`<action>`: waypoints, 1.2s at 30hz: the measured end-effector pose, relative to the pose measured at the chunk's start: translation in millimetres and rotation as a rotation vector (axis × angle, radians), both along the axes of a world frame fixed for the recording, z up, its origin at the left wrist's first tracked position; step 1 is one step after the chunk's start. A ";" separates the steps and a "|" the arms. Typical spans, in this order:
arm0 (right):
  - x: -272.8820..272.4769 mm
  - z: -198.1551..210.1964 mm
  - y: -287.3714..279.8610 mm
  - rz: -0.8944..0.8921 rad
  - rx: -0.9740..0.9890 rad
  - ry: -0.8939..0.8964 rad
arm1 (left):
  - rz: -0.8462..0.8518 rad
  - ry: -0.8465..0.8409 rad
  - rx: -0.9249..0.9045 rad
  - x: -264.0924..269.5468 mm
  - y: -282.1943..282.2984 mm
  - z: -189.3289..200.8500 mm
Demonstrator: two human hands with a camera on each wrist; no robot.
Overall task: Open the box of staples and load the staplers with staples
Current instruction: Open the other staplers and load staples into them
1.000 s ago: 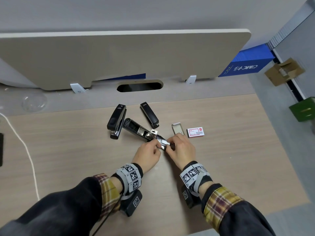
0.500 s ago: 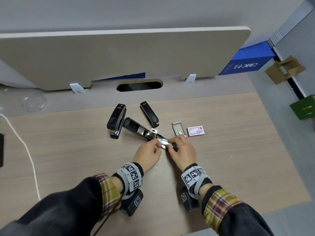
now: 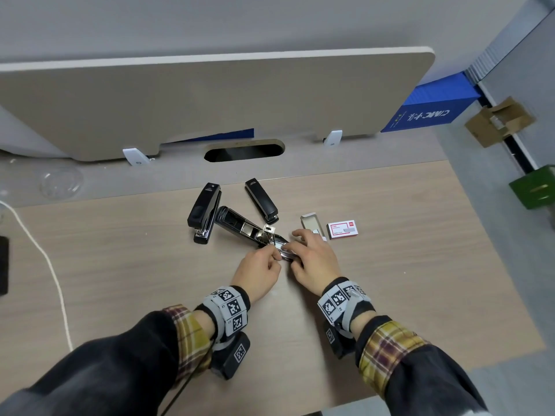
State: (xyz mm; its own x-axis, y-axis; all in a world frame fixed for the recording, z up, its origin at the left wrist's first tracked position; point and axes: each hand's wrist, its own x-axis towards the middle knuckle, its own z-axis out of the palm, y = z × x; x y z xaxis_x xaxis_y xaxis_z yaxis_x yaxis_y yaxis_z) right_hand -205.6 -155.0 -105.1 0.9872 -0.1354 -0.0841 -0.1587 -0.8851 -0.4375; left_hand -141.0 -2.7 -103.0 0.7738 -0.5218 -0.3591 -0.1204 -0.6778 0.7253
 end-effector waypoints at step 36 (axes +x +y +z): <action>-13.4 35.1 -43.4 -0.375 0.437 0.260 | -0.331 -0.190 0.117 33.6 -18.6 40.0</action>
State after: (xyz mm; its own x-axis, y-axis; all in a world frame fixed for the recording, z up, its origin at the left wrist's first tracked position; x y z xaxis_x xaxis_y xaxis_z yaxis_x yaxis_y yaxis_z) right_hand -219.1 -198.4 -70.0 0.8193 -0.3668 -0.4406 -0.5730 -0.4970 -0.6517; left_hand -107.3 -21.3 -63.0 0.6294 -0.7179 -0.2973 -0.4706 -0.6566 0.5894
